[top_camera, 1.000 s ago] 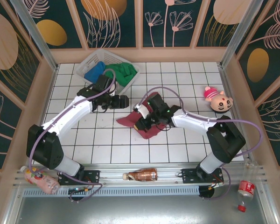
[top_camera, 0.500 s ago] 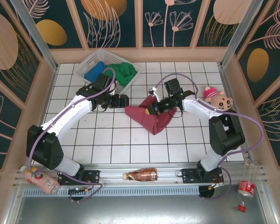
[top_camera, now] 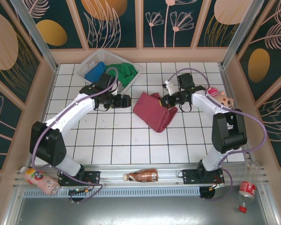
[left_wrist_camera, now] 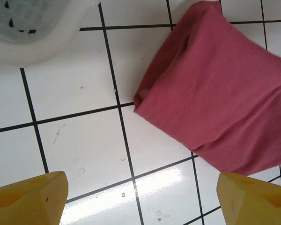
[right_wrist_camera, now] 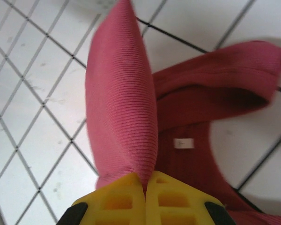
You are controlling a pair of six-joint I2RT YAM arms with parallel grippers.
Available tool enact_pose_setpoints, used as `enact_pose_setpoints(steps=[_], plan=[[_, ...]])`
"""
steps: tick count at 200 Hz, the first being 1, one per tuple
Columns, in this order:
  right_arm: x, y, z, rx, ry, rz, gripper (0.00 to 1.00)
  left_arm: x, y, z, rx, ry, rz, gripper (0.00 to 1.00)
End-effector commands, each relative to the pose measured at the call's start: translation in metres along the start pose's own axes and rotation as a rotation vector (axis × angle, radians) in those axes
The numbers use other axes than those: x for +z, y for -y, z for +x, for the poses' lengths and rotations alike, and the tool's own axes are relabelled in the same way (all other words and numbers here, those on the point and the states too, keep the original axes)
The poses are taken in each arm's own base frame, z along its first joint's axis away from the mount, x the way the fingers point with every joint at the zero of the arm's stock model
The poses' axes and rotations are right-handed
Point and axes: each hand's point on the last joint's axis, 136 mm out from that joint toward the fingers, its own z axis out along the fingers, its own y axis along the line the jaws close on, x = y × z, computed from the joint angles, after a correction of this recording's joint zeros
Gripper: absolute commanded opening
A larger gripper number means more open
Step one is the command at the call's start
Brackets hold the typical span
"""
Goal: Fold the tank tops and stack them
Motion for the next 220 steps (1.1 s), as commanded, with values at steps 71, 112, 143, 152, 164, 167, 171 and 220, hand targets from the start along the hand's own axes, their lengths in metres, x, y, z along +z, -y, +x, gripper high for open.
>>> enact_pose_setpoints(steps=[71,112,143,152,164,167,171,220], plan=[[0.013,0.096,0.02,0.024,-0.031,0.305,0.27,0.037,0.031,-0.007,0.0,-0.042,0.154,0.81],[-0.033,0.107,0.01,0.007,0.037,0.558,0.35,0.055,0.05,-0.002,0.019,-0.065,0.18,0.81],[-0.035,0.041,0.009,0.139,0.157,0.288,0.35,0.074,0.073,-0.012,0.033,-0.054,0.209,0.79],[-0.028,0.021,0.017,0.216,0.175,0.187,0.35,0.08,0.08,-0.018,0.035,-0.044,0.221,0.79],[-0.018,-0.001,0.03,0.293,0.191,0.082,0.34,0.089,0.088,-0.027,0.035,-0.033,0.239,0.77],[-0.016,-0.004,0.033,0.307,0.196,0.063,0.34,0.09,0.091,-0.029,0.037,-0.03,0.245,0.76],[-0.012,-0.008,0.038,0.329,0.199,0.038,0.33,0.093,0.094,-0.033,0.039,-0.025,0.252,0.76],[0.029,-0.013,0.078,0.431,0.118,-0.023,0.32,0.141,0.095,-0.029,0.048,-0.09,0.256,0.68]])
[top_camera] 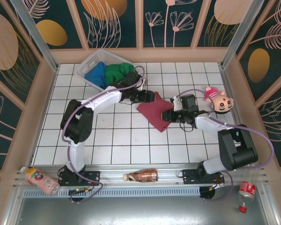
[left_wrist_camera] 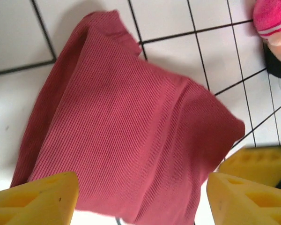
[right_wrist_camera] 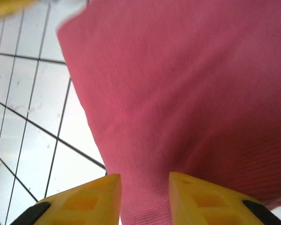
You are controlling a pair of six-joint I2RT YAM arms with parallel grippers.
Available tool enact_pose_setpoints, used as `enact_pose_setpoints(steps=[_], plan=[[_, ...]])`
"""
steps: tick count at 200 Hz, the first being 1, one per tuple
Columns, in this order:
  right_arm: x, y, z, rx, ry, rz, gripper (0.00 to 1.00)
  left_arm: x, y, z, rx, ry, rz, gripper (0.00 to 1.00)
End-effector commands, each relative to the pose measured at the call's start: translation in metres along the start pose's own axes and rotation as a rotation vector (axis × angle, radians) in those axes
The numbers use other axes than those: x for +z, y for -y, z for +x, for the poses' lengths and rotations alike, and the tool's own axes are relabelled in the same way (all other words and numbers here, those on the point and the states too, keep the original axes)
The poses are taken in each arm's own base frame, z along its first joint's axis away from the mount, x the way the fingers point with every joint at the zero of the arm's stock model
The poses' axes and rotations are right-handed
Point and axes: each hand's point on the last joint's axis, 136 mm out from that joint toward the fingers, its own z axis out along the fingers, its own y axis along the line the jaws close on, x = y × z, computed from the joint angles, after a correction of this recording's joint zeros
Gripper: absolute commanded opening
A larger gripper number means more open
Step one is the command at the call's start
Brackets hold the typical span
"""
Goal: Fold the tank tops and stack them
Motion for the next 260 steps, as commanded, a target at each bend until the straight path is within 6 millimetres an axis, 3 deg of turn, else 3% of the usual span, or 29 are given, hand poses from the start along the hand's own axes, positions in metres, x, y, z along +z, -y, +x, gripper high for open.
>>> enact_pose_setpoints(steps=[1,40,79,112,137,151,165,222,260], plan=[[0.012,-0.008,-0.001,0.05,0.011,-0.06,0.32,0.021,-0.005,0.005,-0.006,-0.038,0.014,0.68],[0.024,0.038,0.038,0.107,-0.118,0.127,0.31,0.041,-0.027,0.013,0.006,-0.063,-0.051,0.67],[0.024,0.058,0.053,0.122,-0.185,0.23,0.31,0.053,-0.059,0.019,0.059,-0.083,-0.196,0.68],[0.018,0.066,0.057,0.123,-0.204,0.275,0.3,0.024,-0.043,-0.003,0.136,-0.03,-0.239,0.73],[0.012,0.07,0.055,0.119,-0.195,0.283,0.3,0.009,-0.053,0.007,0.209,-0.064,-0.307,0.75],[0.011,0.074,0.056,0.124,-0.197,0.285,0.3,0.017,-0.061,0.023,0.227,-0.129,-0.301,0.74],[0.01,0.076,0.054,0.125,-0.198,0.286,0.3,0.026,-0.056,0.033,0.219,-0.153,-0.236,0.73],[0.001,0.078,0.051,0.108,-0.189,0.292,0.3,0.055,-0.043,0.038,0.17,-0.154,-0.11,0.67],[0.0,0.074,0.049,0.105,-0.187,0.276,0.3,0.071,-0.043,0.052,0.154,-0.184,-0.102,0.53]])
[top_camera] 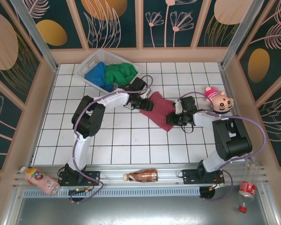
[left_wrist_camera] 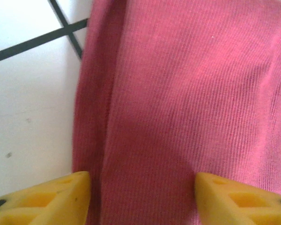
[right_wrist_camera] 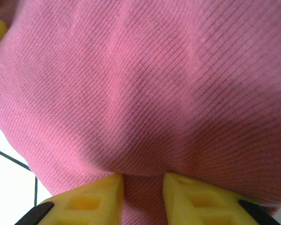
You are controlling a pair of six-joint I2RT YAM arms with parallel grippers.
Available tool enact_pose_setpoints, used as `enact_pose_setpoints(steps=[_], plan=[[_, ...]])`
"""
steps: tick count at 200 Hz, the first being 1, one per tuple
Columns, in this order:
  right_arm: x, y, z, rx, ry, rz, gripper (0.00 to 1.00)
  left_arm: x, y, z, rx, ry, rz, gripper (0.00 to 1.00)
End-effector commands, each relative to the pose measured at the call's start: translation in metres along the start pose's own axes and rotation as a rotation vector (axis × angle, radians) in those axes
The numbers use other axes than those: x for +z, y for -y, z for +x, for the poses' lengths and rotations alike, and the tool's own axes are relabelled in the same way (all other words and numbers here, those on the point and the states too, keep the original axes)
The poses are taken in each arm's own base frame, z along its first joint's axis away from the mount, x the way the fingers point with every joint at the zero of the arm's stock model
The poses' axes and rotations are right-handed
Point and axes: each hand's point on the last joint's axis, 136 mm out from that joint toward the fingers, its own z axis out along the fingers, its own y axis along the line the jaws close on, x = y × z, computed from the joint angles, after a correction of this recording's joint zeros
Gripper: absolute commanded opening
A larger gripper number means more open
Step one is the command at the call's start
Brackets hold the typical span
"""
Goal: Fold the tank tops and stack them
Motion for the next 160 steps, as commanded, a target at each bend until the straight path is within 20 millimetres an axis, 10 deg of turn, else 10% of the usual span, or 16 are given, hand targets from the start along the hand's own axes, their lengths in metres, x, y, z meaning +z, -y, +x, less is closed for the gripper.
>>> enact_pose_setpoints(steps=[1,53,85,160], plan=[[-0.002,0.024,0.032,0.046,-0.105,0.102,0.31,0.019,0.005,0.009,-0.005,-0.03,0.028,0.53],[-0.018,0.009,0.011,0.002,-0.051,0.076,0.33,0.021,-0.009,0.022,-0.031,-0.044,-0.04,0.14],[-0.04,-0.013,-0.023,-0.065,0.053,0.038,0.38,-0.012,-0.018,0.03,-0.061,-0.018,-0.132,0.08],[-0.073,-0.051,-0.073,-0.168,0.231,-0.054,0.46,-0.098,-0.101,0.15,-0.396,0.01,-0.382,0.1]])
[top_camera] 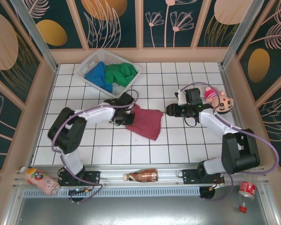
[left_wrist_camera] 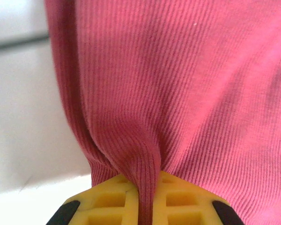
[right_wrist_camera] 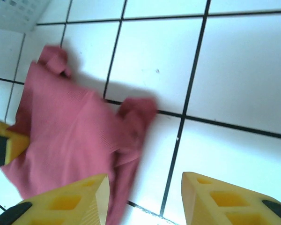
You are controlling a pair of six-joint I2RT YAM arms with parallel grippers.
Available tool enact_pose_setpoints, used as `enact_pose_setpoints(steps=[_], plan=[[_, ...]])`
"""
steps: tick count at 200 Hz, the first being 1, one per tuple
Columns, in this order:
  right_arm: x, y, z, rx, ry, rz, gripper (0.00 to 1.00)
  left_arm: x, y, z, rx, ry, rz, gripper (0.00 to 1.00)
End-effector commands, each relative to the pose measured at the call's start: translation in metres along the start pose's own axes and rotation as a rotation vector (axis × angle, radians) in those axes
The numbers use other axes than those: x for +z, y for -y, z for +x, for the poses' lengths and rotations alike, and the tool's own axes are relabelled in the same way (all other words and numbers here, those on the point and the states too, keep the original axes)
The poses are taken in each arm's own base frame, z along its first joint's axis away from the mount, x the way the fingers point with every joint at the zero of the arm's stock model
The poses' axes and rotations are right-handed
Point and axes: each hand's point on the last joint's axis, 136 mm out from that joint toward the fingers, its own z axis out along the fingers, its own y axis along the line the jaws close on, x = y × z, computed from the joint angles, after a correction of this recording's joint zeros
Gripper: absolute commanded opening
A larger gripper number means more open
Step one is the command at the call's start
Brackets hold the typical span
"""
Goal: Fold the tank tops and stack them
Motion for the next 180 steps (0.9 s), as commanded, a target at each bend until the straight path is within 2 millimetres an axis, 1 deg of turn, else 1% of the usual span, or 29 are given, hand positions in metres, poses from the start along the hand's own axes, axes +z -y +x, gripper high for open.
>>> enact_pose_setpoints(steps=[1,4,6,32,58,74,103,122,147,158,167,180], plan=[[-0.01,-0.013,-0.024,-0.048,0.072,-0.039,0.46,-0.016,-0.051,0.016,-0.194,0.043,-0.114,0.09],[-0.01,-0.014,-0.025,-0.049,0.075,-0.042,0.46,-0.016,-0.057,0.019,-0.212,0.046,-0.121,0.09],[-0.01,-0.015,-0.026,-0.05,0.077,-0.045,0.46,-0.019,-0.058,0.017,-0.223,0.06,-0.119,0.09],[-0.008,-0.019,-0.028,-0.058,0.082,-0.059,0.48,-0.029,-0.095,0.022,-0.364,0.118,-0.14,0.09],[-0.007,-0.021,-0.029,-0.06,0.084,-0.061,0.48,-0.032,-0.123,0.025,-0.477,0.154,-0.125,0.1],[-0.006,-0.022,-0.027,-0.06,0.081,-0.062,0.48,-0.035,-0.133,0.019,-0.503,0.18,-0.119,0.1],[-0.005,-0.026,-0.026,-0.061,0.083,-0.071,0.49,-0.037,-0.146,0.005,-0.469,0.194,-0.148,0.13],[-0.003,-0.03,-0.027,-0.066,0.085,-0.086,0.49,-0.039,-0.155,-0.009,-0.476,0.213,-0.152,0.13],[-0.002,-0.036,-0.031,-0.074,0.089,-0.101,0.5,-0.041,-0.164,-0.024,-0.455,0.225,-0.173,0.16],[-0.002,-0.037,-0.032,-0.079,0.09,-0.103,0.51,-0.041,-0.169,-0.026,-0.435,0.215,-0.201,0.17],[-0.001,-0.038,-0.033,-0.081,0.088,-0.105,0.51,-0.042,-0.178,-0.025,-0.438,0.206,-0.232,0.17],[-0.001,-0.037,-0.033,-0.079,0.088,-0.105,0.51,-0.043,-0.185,-0.026,-0.46,0.209,-0.226,0.17]])
